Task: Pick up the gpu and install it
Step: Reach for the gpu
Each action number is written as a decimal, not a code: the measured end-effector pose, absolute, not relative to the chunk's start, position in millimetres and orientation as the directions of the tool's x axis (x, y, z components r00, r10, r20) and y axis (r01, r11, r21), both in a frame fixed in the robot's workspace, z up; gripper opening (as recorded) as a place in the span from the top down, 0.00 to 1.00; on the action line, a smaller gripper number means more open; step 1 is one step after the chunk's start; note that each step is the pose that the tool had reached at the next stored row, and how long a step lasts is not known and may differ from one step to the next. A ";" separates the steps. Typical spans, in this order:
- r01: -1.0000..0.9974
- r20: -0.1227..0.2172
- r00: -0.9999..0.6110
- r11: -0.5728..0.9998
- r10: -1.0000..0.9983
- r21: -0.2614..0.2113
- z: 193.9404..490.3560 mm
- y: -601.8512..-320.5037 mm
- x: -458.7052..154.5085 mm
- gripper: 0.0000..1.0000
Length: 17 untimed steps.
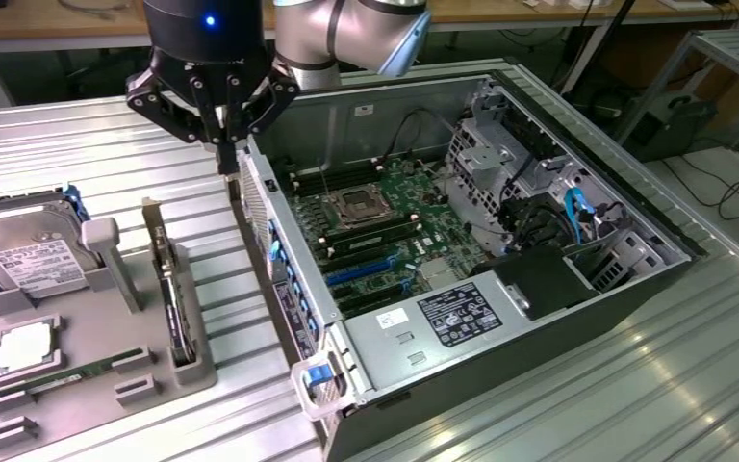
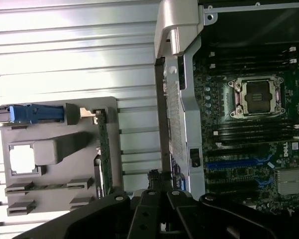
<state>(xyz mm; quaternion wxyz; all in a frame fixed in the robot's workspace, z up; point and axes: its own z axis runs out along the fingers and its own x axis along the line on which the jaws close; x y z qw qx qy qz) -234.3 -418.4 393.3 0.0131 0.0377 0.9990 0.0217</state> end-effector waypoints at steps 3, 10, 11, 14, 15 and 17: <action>0.074 -0.025 -0.997 0.996 0.076 0.045 393.3 -420.4 -242.5 0.89; 0.070 -0.024 -0.997 0.997 0.071 0.045 393.3 -425.3 -259.3 0.89; 0.069 -0.024 -0.997 0.997 0.070 0.045 393.3 -425.9 -261.5 0.89; 0.064 -0.024 -0.998 0.997 0.065 0.045 393.3 -427.7 -268.2 0.89; 0.062 -0.024 -0.998 0.997 0.064 0.045 393.3 -428.1 -270.0 0.89; 0.060 -0.024 -0.998 0.997 0.061 0.045 393.3 -428.7 -273.8 0.89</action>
